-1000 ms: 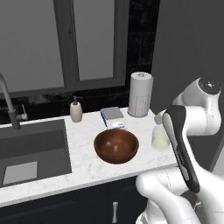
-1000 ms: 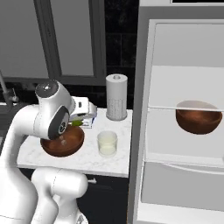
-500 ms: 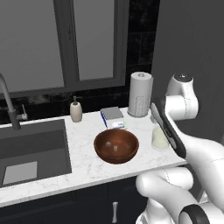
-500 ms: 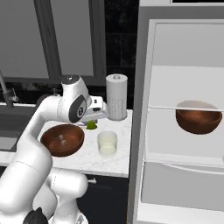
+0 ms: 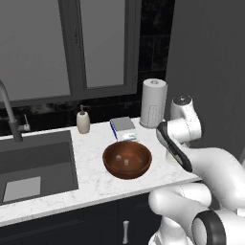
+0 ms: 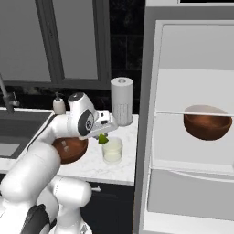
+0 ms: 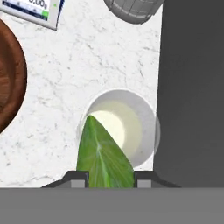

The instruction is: Grab a lemon wedge from the fridge and one ice cube from the ice bowl, and put them in the glass of lemonade.

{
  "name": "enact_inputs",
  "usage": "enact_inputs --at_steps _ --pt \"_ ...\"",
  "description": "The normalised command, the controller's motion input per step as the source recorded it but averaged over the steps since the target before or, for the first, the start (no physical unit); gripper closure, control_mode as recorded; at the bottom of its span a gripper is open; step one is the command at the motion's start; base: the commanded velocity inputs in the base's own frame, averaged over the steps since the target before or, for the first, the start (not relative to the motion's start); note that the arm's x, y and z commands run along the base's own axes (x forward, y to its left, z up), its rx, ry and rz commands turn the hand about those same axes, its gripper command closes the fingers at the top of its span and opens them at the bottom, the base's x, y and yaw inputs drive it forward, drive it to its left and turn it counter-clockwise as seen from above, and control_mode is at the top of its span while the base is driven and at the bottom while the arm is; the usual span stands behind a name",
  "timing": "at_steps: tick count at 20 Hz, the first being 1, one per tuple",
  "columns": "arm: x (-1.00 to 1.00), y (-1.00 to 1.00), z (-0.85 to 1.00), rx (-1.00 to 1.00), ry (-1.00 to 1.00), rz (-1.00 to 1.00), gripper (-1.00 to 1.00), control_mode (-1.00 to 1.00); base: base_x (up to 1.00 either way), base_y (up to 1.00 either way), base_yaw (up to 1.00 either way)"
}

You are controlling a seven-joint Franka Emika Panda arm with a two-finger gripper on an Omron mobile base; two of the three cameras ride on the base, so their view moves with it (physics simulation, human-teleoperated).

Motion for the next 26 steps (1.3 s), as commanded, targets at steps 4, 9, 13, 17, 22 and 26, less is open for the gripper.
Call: enact_inputs --at_steps 4,9,13,17,22,26 --pt "0.46 -0.34 -0.29 -0.01 0.06 0.0 1.0 -1.0 0.0 0.0 0.0" --pt "0.36 -0.33 -0.17 0.0 0.05 0.0 1.0 -1.0 0.0 0.0 0.0" --pt "0.21 -0.17 -0.18 0.0 0.02 0.0 1.0 -1.0 0.0 0.0 0.0" --pt "0.15 -0.02 -0.23 0.0 0.05 0.01 1.0 -1.0 0.0 0.0 0.0" --pt "0.02 0.0 -0.41 -0.01 0.04 0.03 1.0 -1.0 0.0 0.0 0.0" --pt "0.08 0.0 -0.04 0.0 0.0 0.0 1.0 -1.0 0.0 0.0 0.0"
